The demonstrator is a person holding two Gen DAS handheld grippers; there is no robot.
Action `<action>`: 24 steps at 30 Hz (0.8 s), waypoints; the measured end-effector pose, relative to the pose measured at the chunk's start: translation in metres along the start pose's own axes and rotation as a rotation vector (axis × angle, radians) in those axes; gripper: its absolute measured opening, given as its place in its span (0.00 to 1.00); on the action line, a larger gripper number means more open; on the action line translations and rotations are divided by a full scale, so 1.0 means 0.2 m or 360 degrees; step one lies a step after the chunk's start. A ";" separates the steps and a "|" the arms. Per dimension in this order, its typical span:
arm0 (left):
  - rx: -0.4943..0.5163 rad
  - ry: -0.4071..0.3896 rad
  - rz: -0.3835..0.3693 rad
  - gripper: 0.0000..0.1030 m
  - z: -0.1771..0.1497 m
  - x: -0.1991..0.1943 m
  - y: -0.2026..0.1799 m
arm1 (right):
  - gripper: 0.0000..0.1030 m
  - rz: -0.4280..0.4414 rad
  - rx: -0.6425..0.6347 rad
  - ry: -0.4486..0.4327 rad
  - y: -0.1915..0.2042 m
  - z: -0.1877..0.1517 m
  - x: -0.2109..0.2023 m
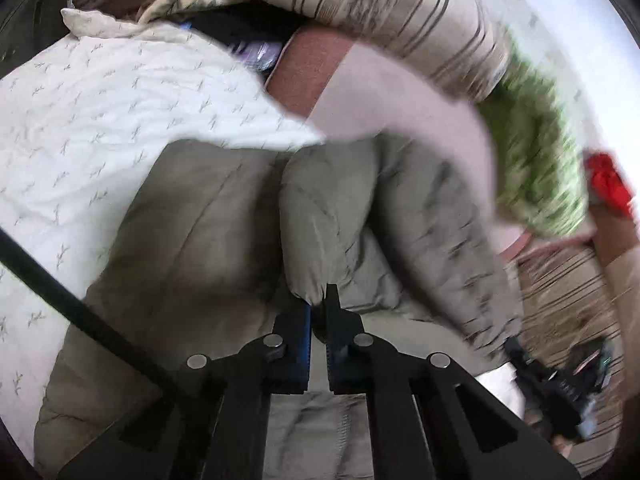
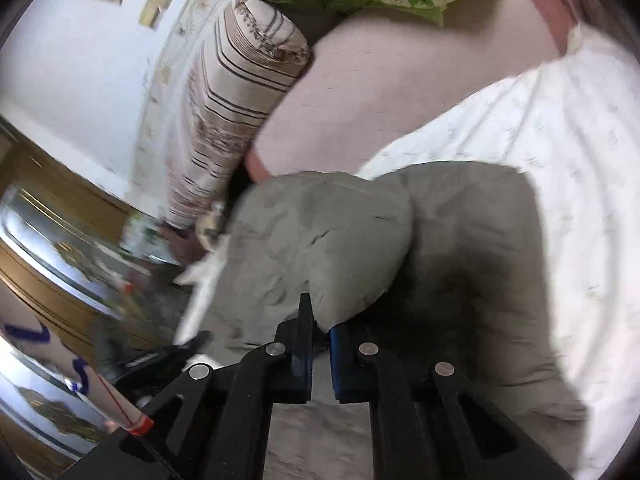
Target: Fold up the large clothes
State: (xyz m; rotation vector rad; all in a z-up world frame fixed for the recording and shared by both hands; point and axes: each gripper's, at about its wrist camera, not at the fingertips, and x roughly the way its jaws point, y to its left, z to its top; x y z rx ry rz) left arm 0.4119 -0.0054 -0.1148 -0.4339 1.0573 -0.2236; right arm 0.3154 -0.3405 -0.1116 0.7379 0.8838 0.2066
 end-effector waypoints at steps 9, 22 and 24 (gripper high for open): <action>-0.0079 0.0079 -0.0075 0.13 -0.08 0.02 0.03 | 0.10 -0.0080 0.0146 0.0080 -0.16 -0.02 0.06; 0.0112 -0.0288 0.0230 0.69 0.03 -0.18 -0.01 | 0.78 -0.0017 0.0090 -0.0181 -0.05 0.03 -0.07; 0.0177 -0.0194 0.0271 0.67 0.05 -0.04 0.01 | 0.77 -0.0071 0.0075 -0.0143 -0.07 0.03 0.01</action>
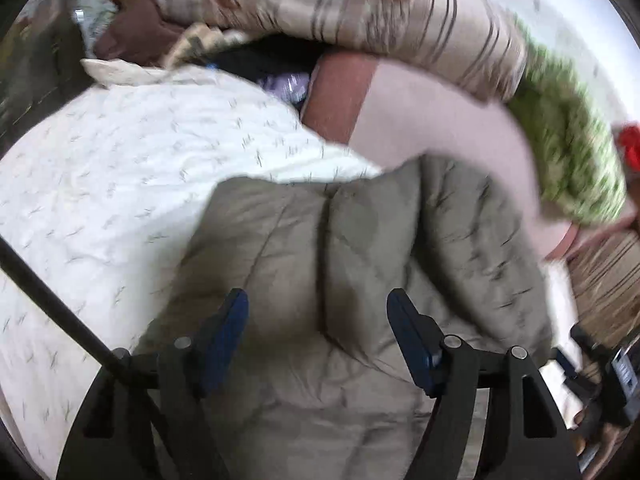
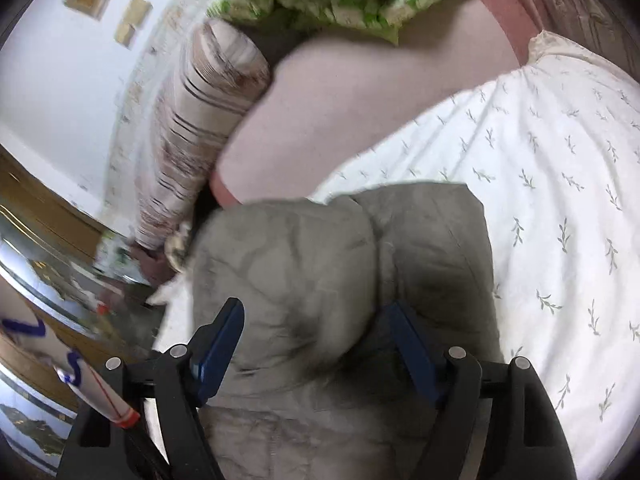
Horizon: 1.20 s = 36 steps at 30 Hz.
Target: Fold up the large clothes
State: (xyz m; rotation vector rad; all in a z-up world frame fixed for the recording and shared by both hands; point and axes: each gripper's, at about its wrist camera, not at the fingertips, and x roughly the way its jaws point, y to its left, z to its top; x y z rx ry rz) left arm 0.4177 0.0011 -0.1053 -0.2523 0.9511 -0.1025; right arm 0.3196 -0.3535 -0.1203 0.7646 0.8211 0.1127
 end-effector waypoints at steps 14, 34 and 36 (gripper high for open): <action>-0.0006 0.0214 -0.0086 0.09 -0.12 0.22 -0.02 | 0.11 -0.0333 -0.0139 0.0172 -0.04 -0.06 0.14; 0.0222 -0.0180 0.0271 0.56 -0.69 -0.36 0.04 | 0.84 -0.0150 0.0003 -0.0043 -0.11 -0.53 -0.41; 0.0229 -0.0157 0.0256 0.56 -0.78 -0.41 0.07 | 0.84 -0.0145 0.0002 -0.0011 -0.10 -0.63 -0.45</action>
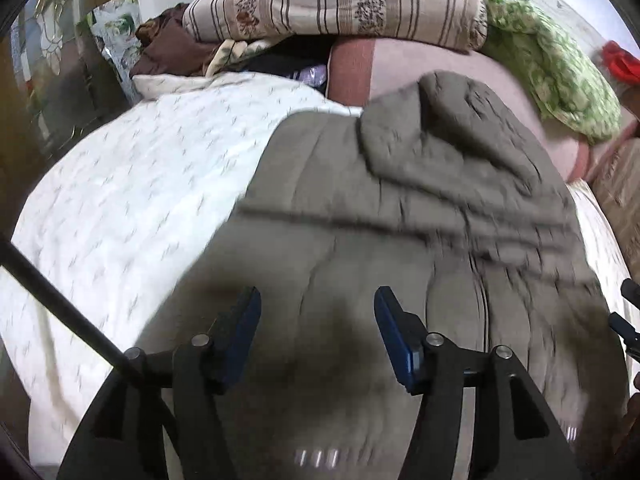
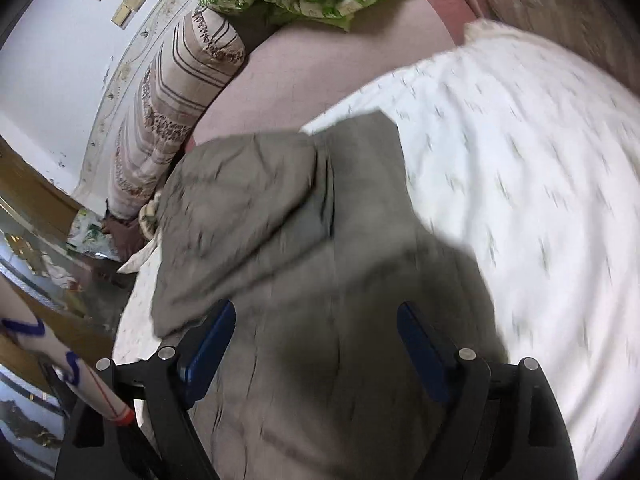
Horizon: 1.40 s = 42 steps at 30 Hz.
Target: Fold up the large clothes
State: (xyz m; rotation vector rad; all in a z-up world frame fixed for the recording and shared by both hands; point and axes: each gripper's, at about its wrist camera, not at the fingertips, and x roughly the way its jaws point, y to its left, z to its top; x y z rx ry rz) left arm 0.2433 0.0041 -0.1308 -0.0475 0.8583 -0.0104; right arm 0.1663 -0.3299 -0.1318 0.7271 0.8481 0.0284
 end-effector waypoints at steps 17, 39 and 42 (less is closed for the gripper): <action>-0.0214 0.0028 0.0039 0.62 -0.37 -0.39 0.50 | 0.84 -0.0128 -0.0051 -0.0120 -0.06 -0.43 -0.57; -0.0426 0.0493 0.0044 0.62 -0.47 -0.21 0.73 | 0.70 -0.0406 0.0008 0.0441 -0.24 -0.50 -0.42; -0.0332 0.0510 0.0044 0.61 -0.47 -0.20 0.67 | 0.56 -0.0408 -0.0029 0.0457 -0.23 -0.51 -0.42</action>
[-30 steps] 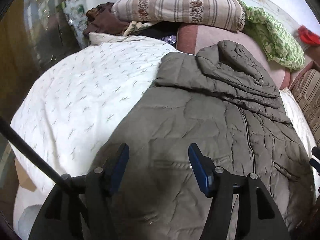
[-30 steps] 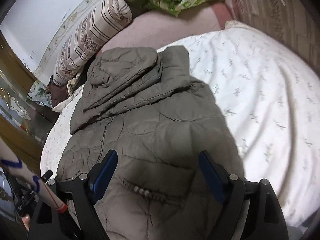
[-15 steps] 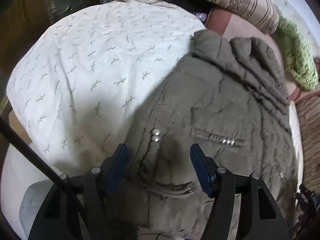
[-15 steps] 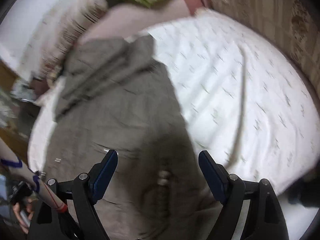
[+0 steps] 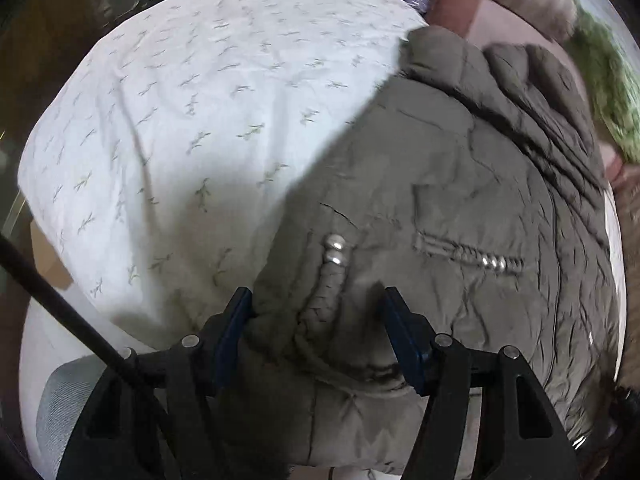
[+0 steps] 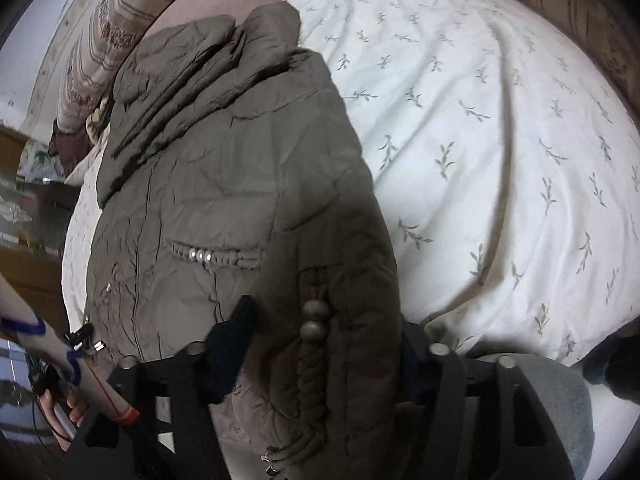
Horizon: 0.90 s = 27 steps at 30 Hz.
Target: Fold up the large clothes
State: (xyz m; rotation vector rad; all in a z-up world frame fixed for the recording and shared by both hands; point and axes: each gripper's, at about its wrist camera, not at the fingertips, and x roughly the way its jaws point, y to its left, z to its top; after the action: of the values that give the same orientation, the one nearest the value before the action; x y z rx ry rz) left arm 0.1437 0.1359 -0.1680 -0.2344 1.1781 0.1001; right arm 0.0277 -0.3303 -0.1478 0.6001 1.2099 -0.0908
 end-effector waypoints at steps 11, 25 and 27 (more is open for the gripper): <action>0.0062 0.0064 -0.0004 0.15 -0.07 -0.03 -0.05 | 0.22 -0.0068 -0.0267 0.0008 0.13 -0.05 0.00; -0.0095 0.0010 -0.0915 0.10 0.05 -0.52 0.16 | 0.17 0.0630 -0.0361 -0.0315 0.15 -0.07 -0.51; -0.0137 -0.0020 -0.0971 0.10 0.13 -0.51 0.17 | 0.17 0.0761 -0.0293 -0.0337 0.13 0.01 -0.51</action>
State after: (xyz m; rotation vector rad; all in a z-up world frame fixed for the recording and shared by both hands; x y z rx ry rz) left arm 0.1219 0.1798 -0.0688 -0.6570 1.0474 -0.3824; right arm 0.0018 -0.3336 -0.0459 0.6839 0.8348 0.3493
